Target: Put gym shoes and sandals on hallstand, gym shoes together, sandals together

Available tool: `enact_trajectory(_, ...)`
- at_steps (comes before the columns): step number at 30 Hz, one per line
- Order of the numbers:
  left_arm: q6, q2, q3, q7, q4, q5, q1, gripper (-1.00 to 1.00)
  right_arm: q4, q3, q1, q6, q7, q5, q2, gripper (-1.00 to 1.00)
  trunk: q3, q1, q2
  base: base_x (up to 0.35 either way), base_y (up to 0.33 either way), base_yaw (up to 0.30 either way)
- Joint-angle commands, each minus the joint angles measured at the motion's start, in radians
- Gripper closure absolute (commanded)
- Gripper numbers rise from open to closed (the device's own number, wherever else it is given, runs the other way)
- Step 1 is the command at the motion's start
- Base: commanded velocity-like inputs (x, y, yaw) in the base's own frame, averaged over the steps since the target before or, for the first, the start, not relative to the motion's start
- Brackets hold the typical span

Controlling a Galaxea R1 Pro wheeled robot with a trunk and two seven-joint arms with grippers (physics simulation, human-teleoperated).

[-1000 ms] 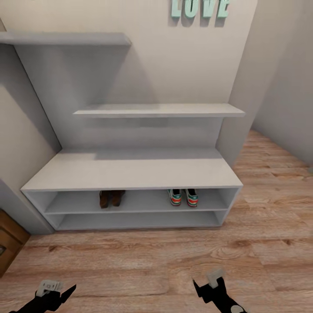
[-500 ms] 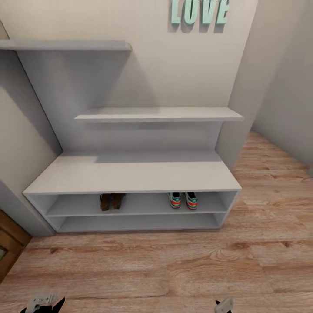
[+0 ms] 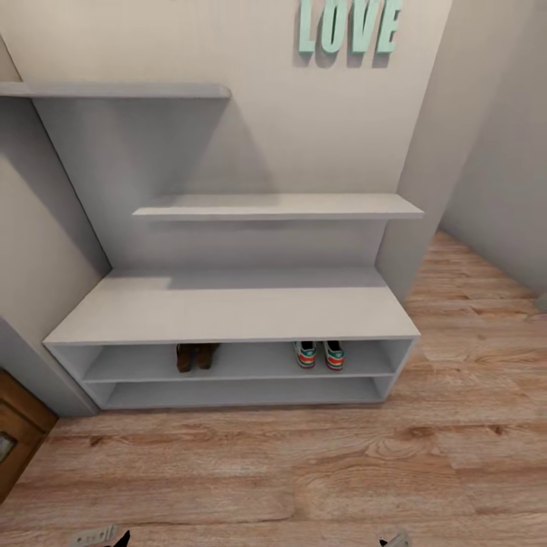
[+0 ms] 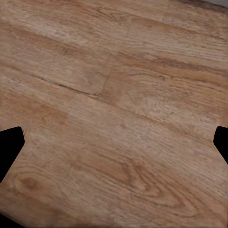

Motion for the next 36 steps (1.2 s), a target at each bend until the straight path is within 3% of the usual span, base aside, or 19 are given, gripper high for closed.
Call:
enact_trajectory(1,0.0,-0.001,0.004,-0.008,0.002,0.008,-0.001,-1.0,0.001,-0.001,0.0,-0.003,-0.002,0.008,0.0,-1.0,0.002,-0.004,0.007,0.0,0.0,0.0)
enact_trajectory(7,-0.001,-0.004,0.004,-0.006,0.003,0.008,-0.001,-1.0,0.004,-0.001,0.0,-0.003,-0.001,0.008,0.0,-1.0,0.021,-0.027,0.049,0.0,0.0,0.0)
enact_trajectory(36,0.0,-0.003,0.005,-0.005,0.001,0.009,-0.001,-1.0,0.004,-0.001,0.001,-0.003,-0.001,0.008,0.0,-1.0,0.021,-0.027,0.049,0.0,0.0,0.0)
